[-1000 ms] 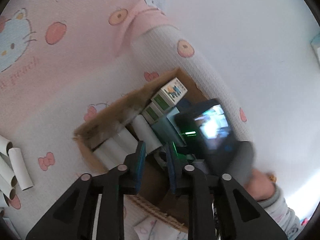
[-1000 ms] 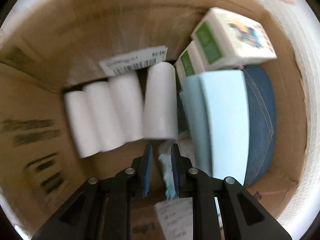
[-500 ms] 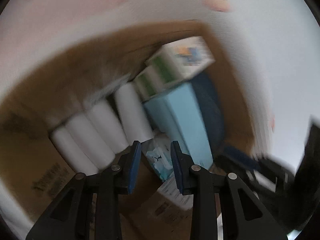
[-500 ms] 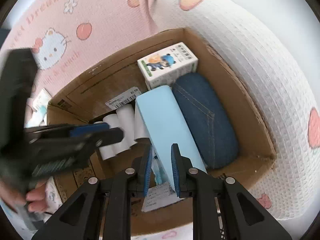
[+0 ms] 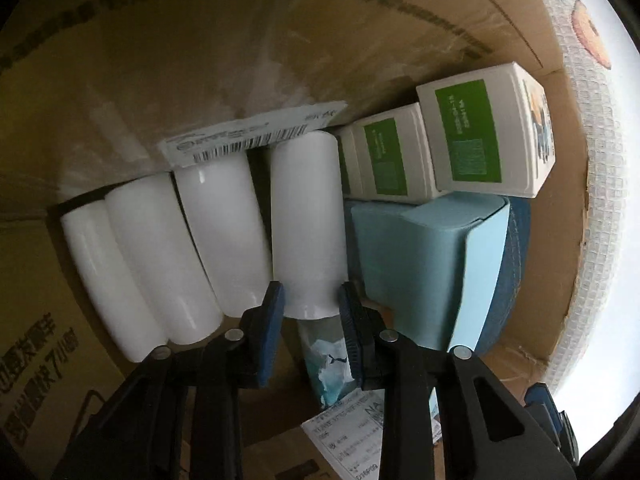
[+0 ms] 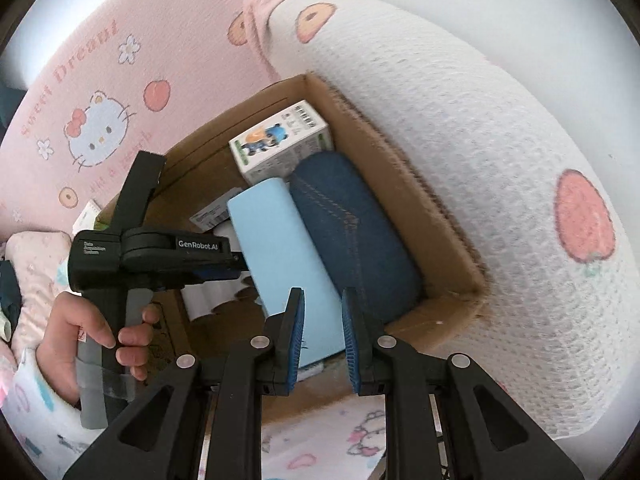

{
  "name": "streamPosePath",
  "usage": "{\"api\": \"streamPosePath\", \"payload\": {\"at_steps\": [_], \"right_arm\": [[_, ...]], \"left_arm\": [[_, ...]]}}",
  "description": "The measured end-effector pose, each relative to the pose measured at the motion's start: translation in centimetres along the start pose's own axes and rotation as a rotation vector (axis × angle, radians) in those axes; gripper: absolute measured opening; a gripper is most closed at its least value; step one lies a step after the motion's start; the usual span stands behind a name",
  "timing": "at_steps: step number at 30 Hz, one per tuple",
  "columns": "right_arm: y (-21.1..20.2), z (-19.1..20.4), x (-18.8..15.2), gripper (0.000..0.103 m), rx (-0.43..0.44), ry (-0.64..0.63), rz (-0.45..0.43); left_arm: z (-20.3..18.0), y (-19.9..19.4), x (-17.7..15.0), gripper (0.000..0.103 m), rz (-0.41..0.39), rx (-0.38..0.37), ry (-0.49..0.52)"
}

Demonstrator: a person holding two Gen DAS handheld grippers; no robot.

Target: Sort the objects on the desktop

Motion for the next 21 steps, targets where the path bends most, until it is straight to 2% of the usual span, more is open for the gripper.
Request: {"api": "streamPosePath", "payload": {"at_steps": [5,6,8,10,11,14,21], "right_arm": [[0.2,-0.9,-0.1,0.015,0.000,0.009,0.012],[0.2,-1.1,-0.2,0.015,0.002,0.013,0.017],[0.4,-1.4,-0.2,0.015,0.003,0.026,0.025],[0.7,-1.6,-0.4,0.015,-0.002,0.027,0.032],[0.8,-1.6,-0.5,0.015,-0.003,0.026,0.035],[0.6,-1.5,-0.6,0.015,-0.009,0.015,0.032],[0.0,0.2,-0.1,0.015,-0.005,-0.005,0.004]], "left_arm": [[0.5,0.8,-0.4,0.031,-0.011,-0.024,-0.043],[0.8,1.2,-0.5,0.025,-0.018,-0.052,-0.067],[1.3,1.7,-0.7,0.023,-0.029,-0.145,-0.131],[1.8,1.7,-1.0,0.023,-0.041,-0.170,-0.175],[1.9,1.6,-1.0,0.023,-0.048,-0.166,-0.180],[1.9,0.6,-1.2,0.023,-0.070,-0.080,-0.142],[0.0,-3.1,-2.5,0.026,-0.106,0.010,0.020]]}}
Point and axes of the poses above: each gripper's, at about its wrist camera, not at the fingertips, and y roughly the way its jaws point, z to its left, x to its top, the point moved 7 cm from there along y, roughly the way its jaws point, and after that the axes turned 15 degrees about y, right-handed, at the moved point
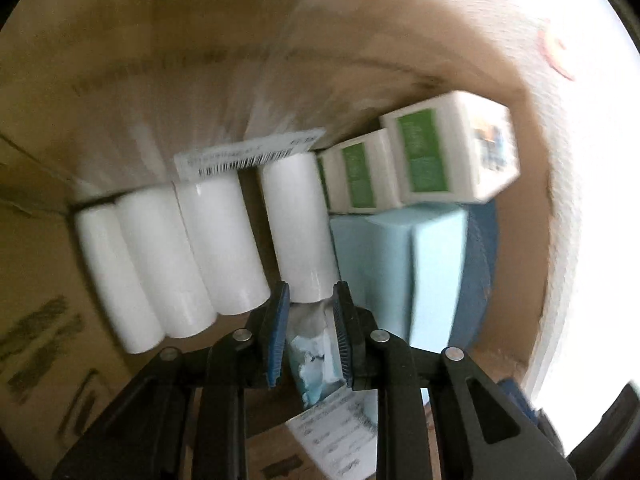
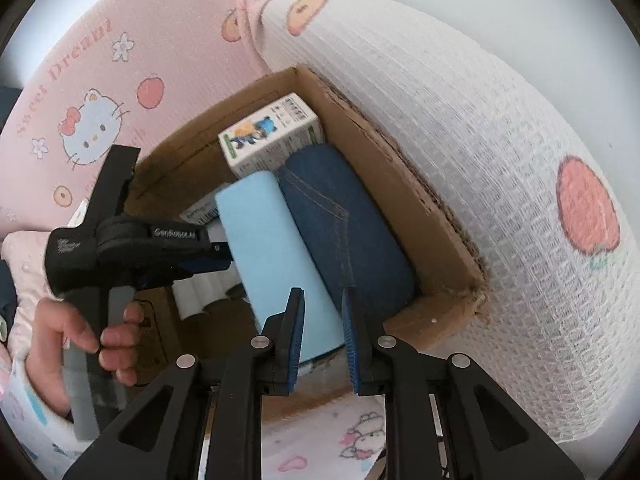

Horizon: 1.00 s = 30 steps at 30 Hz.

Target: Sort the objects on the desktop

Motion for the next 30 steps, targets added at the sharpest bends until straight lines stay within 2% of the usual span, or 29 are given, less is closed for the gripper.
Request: {"api": "streamPosePath", "payload": {"at_steps": [2,4,10,14,15,16,17,18,19,20,22,25,28,30], "right_arm": [[-0.2,0.7,0.0,0.015,0.001,-0.007,-0.007],[-0.5,1.4,0.0,0.015,0.001,-0.019,-0.011],[-1.4,3.1,-0.2,0.015,-0.015,-0.041,-0.021],[-2.1,4.1,-0.6,0.015,-0.022,-0.054,-0.028],[-2.2,4.4,-0.8,0.015,-0.023,-0.059,-0.029],[-2.3,4.6,-0.9,0.015,-0.025,-0.064,-0.030],[-2.4,5.0,-1.1,0.015,-0.028,-0.071,-0.029],[-2.5,5.3,-1.4,0.015,-0.031,-0.078,-0.027],[-2.5,5.6,-1.5,0.015,-0.033,-0.083,-0.026],[-2.6,5.9,-1.8,0.015,-0.037,-0.090,-0.025],[-2.6,6.5,-2.3,0.015,-0.040,-0.102,-0.021],[-2.6,7.2,-3.0,0.015,-0.049,-0.119,-0.016],[-2.8,8.0,-3.8,0.015,-0.052,-0.133,-0.013],[-3.1,8.5,-4.3,0.015,-0.051,-0.146,-0.015]], "left_arm": [[-0.4,-1.6,-0.4,0.029,-0.025,0.029,0.048],[-0.7,-3.0,-0.9,0.036,-0.046,0.048,0.084],[-1.2,-6.8,-2.7,0.045,-0.090,0.092,0.193],[-1.3,-9.0,-4.0,0.046,-0.118,0.059,0.211],[-2.4,-8.9,-3.6,0.046,-0.129,0.045,0.219],[-3.0,-8.7,-2.3,0.039,-0.137,0.034,0.233],[-4.0,-8.5,-3.0,0.029,-0.155,0.021,0.259],[-4.2,-9.1,-3.5,0.014,-0.175,0.028,0.292],[-3.5,-9.8,-4.0,0.010,-0.184,0.034,0.306],[-3.6,-10.3,-4.5,0.010,-0.198,0.030,0.331],[-3.6,-9.9,-2.5,0.009,-0.211,0.006,0.356],[-4.0,-11.7,-3.0,0.009,-0.236,-0.021,0.396],[-4.2,-13.3,-4.2,0.009,-0.294,-0.004,0.467],[-4.4,-14.2,-5.0,0.009,-0.346,0.035,0.523]]}}
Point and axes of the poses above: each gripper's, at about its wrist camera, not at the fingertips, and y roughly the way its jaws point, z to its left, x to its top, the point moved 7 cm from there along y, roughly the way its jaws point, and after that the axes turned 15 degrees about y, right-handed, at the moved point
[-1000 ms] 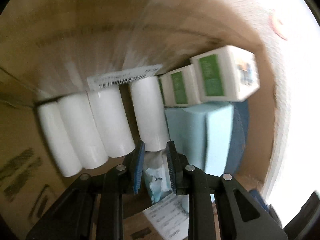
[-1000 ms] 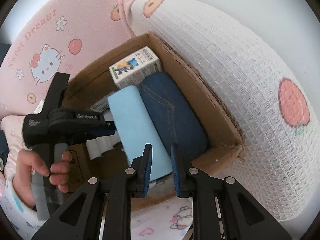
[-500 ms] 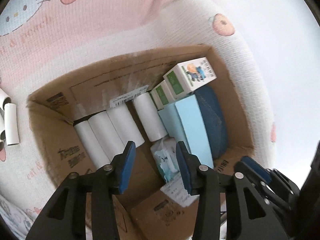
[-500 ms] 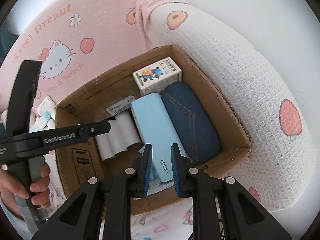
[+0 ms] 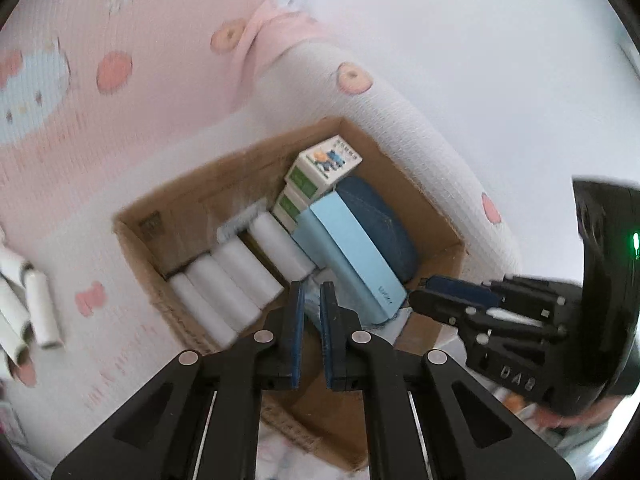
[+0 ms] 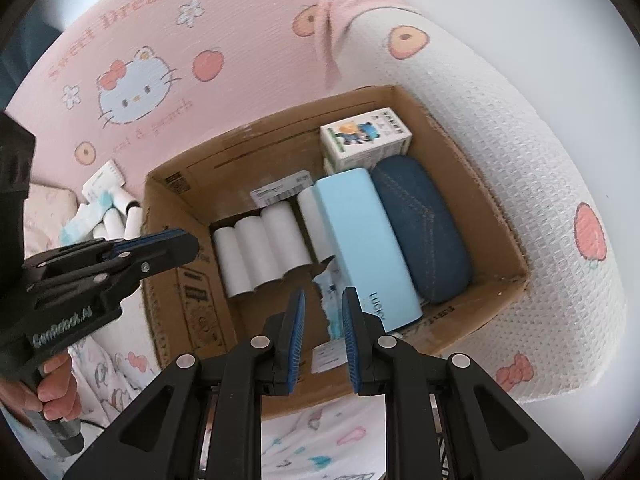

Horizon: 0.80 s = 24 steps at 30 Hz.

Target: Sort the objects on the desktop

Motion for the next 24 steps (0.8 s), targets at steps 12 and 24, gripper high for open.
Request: {"api": "streamPosePath", "payload": {"at_steps": [12,24], "right_arm": [[-1.8,3.5,-2.7,0.015,-0.021,-0.075,-0.037],[-3.9,5.7,-5.6,0.015,-0.022,-0.074,-0.053]], "left_arm": [[-1.5,-6.4,-3.8,0.010,-0.153,0.166,0.126],[-2.4,-11.0,-5.2,0.053,-0.113,0.297,0.260]]}}
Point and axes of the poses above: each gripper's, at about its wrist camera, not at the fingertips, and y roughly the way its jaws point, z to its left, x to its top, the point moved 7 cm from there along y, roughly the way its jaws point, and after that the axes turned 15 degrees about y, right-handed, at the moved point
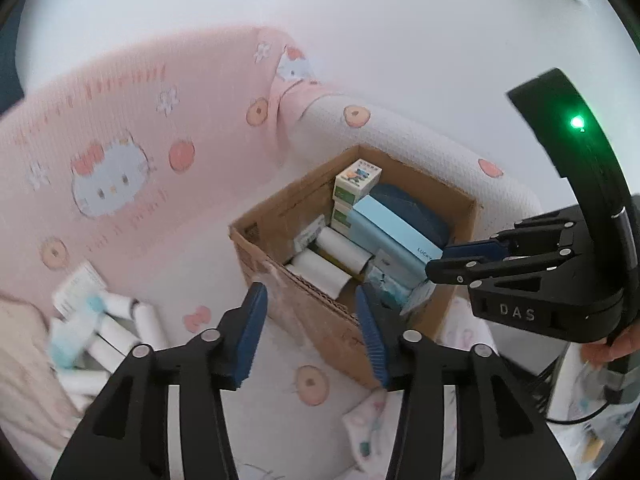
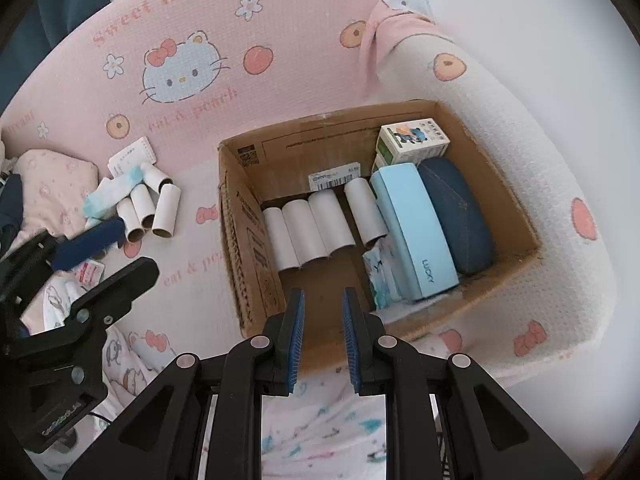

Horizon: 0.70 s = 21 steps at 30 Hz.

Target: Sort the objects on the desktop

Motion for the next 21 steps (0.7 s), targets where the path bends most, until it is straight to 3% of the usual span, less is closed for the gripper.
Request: {"api": "streamPosePath", "payload": {"at_steps": [3,5,10,21], "right_arm": [[-1.2,0.5,-0.5,0.015,-0.016,-0.015,-0.017],[-2.1,0.9,-0.9,0.015,-0.027,-0.034,-0.035],[-4.4,1.4,-1.2,0.015,-0.094,-0.094,-0.113],[-7.6,2.4,-1.6,0.015,-0.096,-0.148,-0.180]], "left_arm": [[-0.6,-1.5,1.0,0.066,-0.005,-0.019,0.012],[-0.7,-2.1,1.4,0.069,0.014,-0.044,-0.012],[-0.5,-3.5,2.1,0.077,0.053,-0.002,-0.019],[0.4,-4.6,2.3,0.080,0.108,0.060,-0.062]]}}
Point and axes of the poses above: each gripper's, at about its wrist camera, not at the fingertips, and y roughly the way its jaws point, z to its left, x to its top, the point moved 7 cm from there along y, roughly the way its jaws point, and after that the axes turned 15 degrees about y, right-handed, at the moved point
